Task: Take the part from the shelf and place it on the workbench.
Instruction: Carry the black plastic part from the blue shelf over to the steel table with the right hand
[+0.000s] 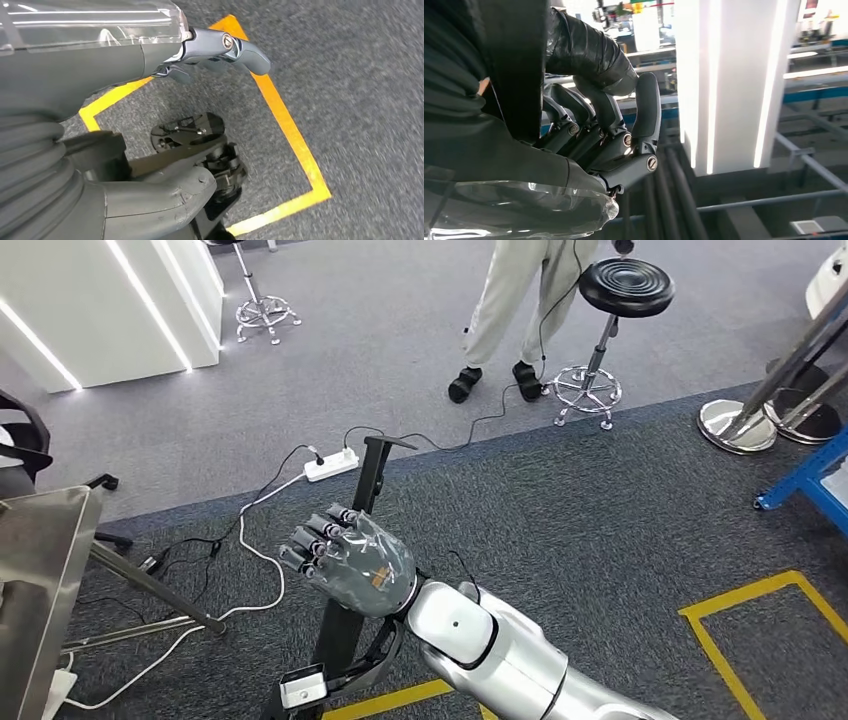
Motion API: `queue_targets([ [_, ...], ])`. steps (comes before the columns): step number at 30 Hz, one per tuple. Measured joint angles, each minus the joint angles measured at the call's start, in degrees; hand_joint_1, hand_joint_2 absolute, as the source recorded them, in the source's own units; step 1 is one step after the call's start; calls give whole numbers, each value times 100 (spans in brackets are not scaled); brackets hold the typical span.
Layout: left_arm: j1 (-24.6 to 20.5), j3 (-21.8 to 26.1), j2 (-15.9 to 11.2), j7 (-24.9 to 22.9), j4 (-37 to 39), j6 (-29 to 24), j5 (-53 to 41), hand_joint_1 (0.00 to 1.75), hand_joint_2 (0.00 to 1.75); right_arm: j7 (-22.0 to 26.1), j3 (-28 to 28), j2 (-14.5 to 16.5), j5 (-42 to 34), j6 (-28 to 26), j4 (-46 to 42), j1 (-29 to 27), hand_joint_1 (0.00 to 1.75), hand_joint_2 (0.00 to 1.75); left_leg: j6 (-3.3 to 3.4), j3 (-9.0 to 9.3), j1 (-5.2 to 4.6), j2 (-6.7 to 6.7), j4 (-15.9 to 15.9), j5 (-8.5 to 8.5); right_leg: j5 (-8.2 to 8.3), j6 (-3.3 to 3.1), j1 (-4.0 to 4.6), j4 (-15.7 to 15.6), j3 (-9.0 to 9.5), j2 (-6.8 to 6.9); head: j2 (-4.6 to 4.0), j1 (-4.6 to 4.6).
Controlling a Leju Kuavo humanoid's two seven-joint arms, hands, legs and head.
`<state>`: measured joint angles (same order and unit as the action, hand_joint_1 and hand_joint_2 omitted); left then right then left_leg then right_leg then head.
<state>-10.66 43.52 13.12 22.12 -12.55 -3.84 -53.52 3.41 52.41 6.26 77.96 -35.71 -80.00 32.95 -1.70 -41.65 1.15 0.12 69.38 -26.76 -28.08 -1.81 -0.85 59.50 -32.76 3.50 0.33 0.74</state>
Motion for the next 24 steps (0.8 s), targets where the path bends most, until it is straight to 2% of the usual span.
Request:
queue_targets([
  [2,-9,-2,-7,1,0,-1,4,0,175,0,0,6,0,2,0,6,175,175,58,362,-49,251,-720,292,-48,39,22,4,47,123,0,-1],
  [4,-31,-4,-9,3,0,-1,6,0,175,0,1,11,0,2,0,17,175,175,145,511,-119,407,-1045,340,-83,93,52,-3,74,231,0,-3],
  [6,-31,-4,-12,5,-1,-2,9,0,175,0,2,17,0,3,-2,24,175,175,226,521,-137,296,-1085,338,-106,153,63,-34,111,348,0,-7],
  [7,-20,-4,-13,8,-1,-3,10,0,175,0,3,21,0,5,-5,26,175,175,260,548,-125,224,-1126,350,-142,187,55,-19,132,316,0,-8],
  [9,-17,-4,-15,12,-1,-4,11,0,175,-2,5,28,-3,7,-14,34,175,175,335,613,-93,91,-1209,383,-352,229,33,302,15,43,0,-11],
  [10,-23,-4,-14,14,0,-4,11,0,175,-3,6,21,-5,8,-14,31,175,175,361,624,-88,25,-1225,388,-516,234,18,637,-148,-143,0,-12],
  [11,-33,-4,-14,14,0,-3,12,0,175,-4,7,11,-8,9,-14,23,175,175,381,625,-89,-43,-1225,387,-674,235,14,1020,-360,-260,0,-13],
  [12,-38,-4,-15,14,0,-3,12,0,175,-4,7,-1,-10,11,-10,10,175,175,390,625,-92,-127,-1221,384,-757,240,13,1337,-555,-314,0,-13],
  [13,-35,-4,-16,14,0,-3,12,0,175,-4,8,-13,-10,14,-8,-3,175,175,393,627,-95,-214,-1212,378,-734,245,11,1486,-676,-335,0,-13],
  [14,-30,-4,-17,14,0,-3,12,0,175,-4,8,-19,-11,15,-8,-10,175,175,388,628,-95,-303,-1195,370,-591,245,7,1417,-694,-348,0,-13],
  [15,-26,-4,-17,13,0,-3,12,0,175,-4,9,-21,-11,15,-9,-11,175,175,376,630,-93,-393,-1170,357,-358,241,1,1143,-609,-378,0,-12],
  [17,-26,-4,-15,13,0,-3,12,0,175,-4,9,-22,-13,13,-11,-7,175,175,334,604,-87,-547,-1097,316,23,221,-23,435,-343,-587,0,-13],
  [18,-29,-4,-14,12,0,-3,13,0,175,-4,9,-24,-15,11,-13,-7,175,175,305,578,-84,-608,-1064,302,106,212,-32,209,-257,-677,0,-13],
  [19,-26,-4,-14,11,0,-4,14,0,175,-4,10,-25,-19,10,-13,-7,175,175,272,550,-78,-661,-1046,296,114,200,-27,113,-225,-736,0,-13],
  [21,-3,-4,-20,9,0,-8,17,0,175,-4,11,-15,-27,9,-15,-6,175,175,196,518,-57,-742,-1046,299,121,154,-14,78,-203,-660,0,-13],
  [22,14,-3,-25,9,0,-11,20,0,175,-4,11,-7,-30,9,-15,-5,175,175,162,504,-56,-687,-1018,280,132,120,-11,48,-176,-603,0,-13],
  [24,23,-2,-34,9,0,-16,27,0,175,-4,11,11,-37,9,-20,3,175,175,102,353,-60,-399,-690,99,149,48,-21,-14,-113,-466,0,-5],
])
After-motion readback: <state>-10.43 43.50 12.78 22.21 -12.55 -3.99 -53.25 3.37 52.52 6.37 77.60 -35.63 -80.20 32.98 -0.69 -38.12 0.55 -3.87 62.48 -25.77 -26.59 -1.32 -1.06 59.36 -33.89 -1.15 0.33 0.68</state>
